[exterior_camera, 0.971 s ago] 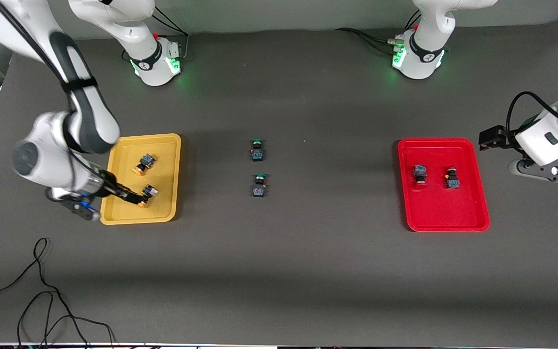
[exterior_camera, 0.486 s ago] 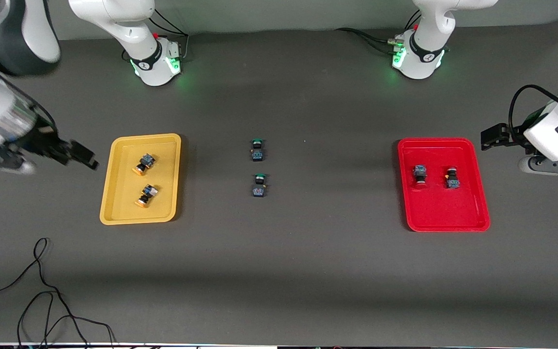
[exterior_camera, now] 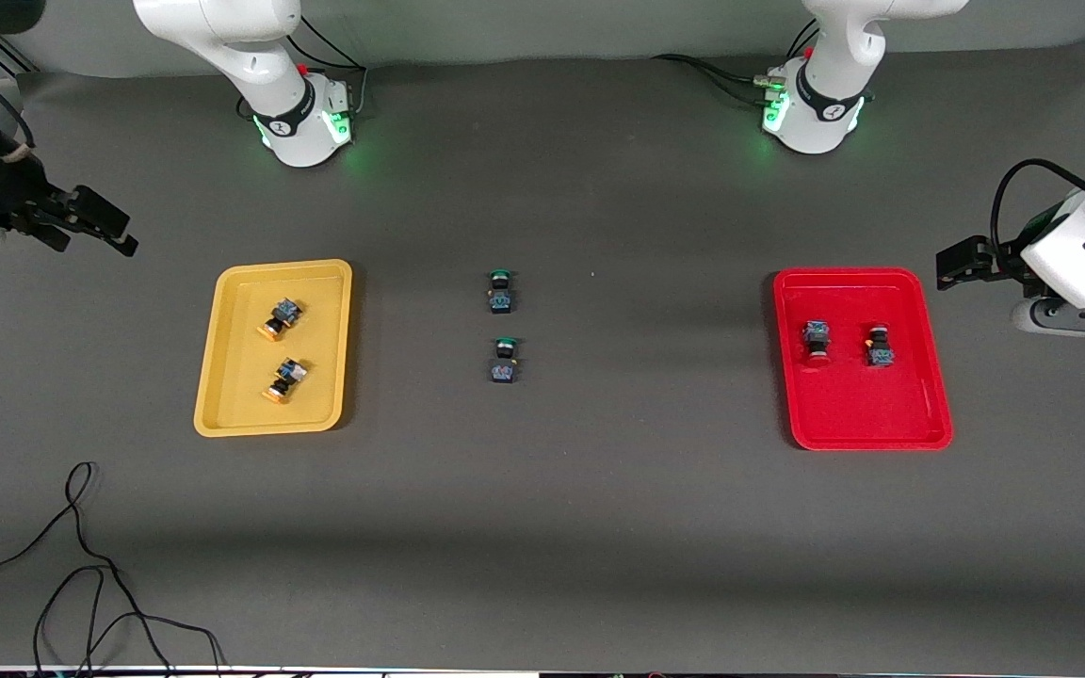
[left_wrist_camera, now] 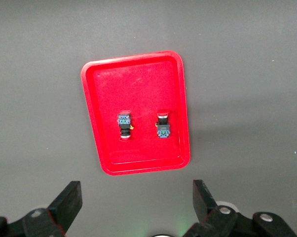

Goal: Place red and yellow buttons in trays

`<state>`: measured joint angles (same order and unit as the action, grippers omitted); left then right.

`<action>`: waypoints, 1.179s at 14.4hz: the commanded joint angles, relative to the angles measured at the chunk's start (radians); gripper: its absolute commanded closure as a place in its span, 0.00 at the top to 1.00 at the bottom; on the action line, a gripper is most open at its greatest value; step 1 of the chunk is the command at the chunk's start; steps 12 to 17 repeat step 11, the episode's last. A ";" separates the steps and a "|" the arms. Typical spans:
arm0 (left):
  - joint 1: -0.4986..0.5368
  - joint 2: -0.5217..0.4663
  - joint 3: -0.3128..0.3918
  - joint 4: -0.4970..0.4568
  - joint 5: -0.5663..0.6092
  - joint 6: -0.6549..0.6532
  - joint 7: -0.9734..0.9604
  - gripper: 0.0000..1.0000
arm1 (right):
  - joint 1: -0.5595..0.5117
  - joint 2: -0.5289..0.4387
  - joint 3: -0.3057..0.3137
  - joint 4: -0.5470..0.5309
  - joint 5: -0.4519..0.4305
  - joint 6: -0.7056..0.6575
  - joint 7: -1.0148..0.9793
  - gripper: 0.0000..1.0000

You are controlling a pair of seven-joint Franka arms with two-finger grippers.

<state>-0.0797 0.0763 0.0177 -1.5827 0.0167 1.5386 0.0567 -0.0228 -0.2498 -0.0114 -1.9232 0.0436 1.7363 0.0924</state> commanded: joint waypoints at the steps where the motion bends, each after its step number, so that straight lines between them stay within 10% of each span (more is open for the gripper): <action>1: -0.015 -0.016 0.011 0.003 -0.020 -0.023 -0.018 1.00 | 0.001 0.105 -0.006 0.133 -0.010 -0.041 -0.034 1.00; 17: -0.014 -0.017 0.013 0.004 -0.014 -0.026 -0.001 1.00 | 0.006 0.168 0.002 0.136 -0.011 -0.060 -0.036 1.00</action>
